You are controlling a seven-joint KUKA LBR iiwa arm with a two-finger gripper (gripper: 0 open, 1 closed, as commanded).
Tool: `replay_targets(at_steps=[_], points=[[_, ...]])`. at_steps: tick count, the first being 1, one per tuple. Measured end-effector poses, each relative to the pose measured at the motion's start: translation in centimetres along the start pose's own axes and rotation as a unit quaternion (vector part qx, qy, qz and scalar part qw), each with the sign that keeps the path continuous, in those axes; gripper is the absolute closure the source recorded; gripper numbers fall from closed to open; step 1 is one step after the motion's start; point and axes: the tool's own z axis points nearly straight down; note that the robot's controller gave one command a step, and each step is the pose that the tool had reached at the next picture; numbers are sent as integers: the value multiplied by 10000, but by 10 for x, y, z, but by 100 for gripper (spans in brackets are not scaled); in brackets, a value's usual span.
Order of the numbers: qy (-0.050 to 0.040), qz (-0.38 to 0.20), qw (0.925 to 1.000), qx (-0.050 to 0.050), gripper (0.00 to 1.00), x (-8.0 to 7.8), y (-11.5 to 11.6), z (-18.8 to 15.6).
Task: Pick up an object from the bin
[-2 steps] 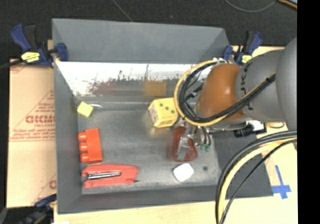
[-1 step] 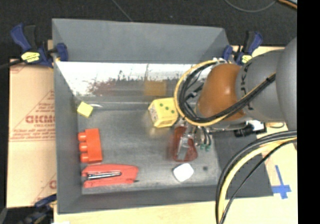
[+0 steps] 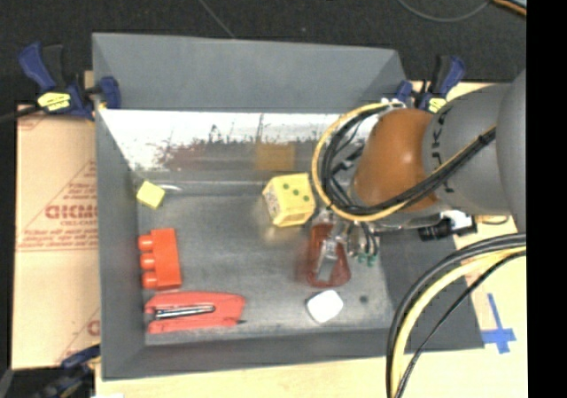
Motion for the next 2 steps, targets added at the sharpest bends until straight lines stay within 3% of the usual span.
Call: replay_targets(at_steps=[2], points=[[-33,-11,10000,-5,100,-3,0,-40]])
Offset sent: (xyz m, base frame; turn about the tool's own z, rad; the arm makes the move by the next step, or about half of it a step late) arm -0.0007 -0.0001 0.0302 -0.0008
